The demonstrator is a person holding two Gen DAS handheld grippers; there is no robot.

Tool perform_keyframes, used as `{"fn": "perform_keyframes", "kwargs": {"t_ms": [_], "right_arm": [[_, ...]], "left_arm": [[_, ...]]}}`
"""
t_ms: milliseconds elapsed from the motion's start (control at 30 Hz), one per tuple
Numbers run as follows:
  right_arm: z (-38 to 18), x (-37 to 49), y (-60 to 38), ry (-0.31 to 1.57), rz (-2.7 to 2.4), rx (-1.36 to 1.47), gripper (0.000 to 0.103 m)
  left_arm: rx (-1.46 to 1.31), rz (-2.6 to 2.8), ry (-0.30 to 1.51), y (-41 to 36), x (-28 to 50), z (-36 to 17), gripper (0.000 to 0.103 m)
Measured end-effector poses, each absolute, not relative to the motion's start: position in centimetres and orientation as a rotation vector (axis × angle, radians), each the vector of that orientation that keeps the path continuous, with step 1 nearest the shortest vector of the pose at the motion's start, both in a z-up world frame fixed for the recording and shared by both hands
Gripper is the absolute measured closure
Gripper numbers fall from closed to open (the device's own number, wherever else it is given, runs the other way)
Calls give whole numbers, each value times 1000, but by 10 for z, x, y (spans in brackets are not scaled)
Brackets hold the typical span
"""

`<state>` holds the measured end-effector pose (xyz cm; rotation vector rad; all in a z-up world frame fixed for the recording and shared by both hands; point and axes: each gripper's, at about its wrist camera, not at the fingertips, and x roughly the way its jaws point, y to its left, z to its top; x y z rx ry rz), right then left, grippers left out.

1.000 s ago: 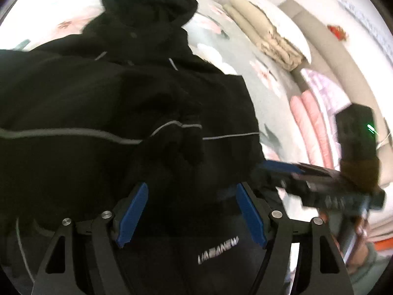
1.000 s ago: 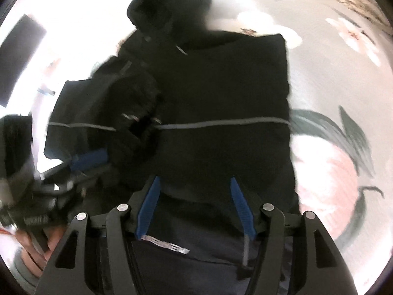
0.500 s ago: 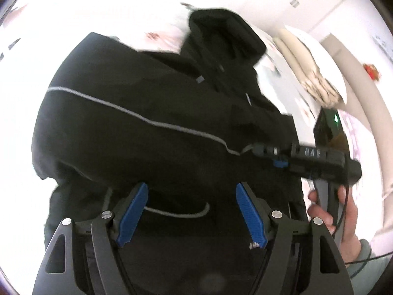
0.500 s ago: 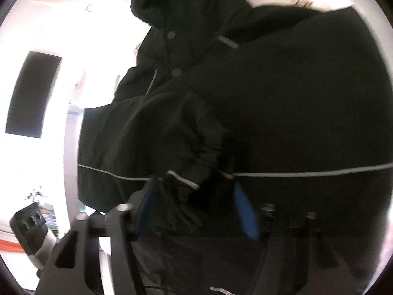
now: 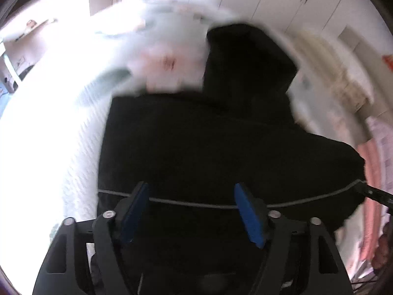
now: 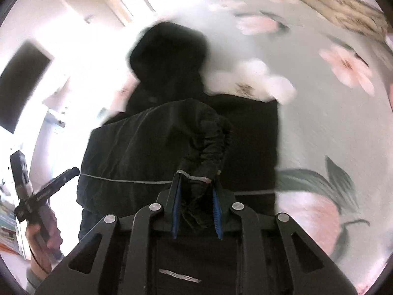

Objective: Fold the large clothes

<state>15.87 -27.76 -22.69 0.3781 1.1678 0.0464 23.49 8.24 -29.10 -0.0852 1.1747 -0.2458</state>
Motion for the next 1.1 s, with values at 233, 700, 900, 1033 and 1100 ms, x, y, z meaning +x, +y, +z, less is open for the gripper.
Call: {"fn": "perform_keyframes", "kwargs": {"t_ms": [233,700,900,1033,1100], "right_arm": [[-339,160,-302,1329,-47,510,77],[-225,174,-256,1183,133,253,54],[-281,225,-192,1240,111,59,55],[-331,229,-200,1326,57,77,62],[-329,228,-196,1326,56,53,63]], "left_arm": [[27,-220,1224,70,246,-333,45],[-25,-377,1088,75,241,-258,45],[8,-338,1225,55,262,-325,46],[-37,-329,1236,62,266,-345,46],[-37,-322,1243,60,266,-343,46]]}}
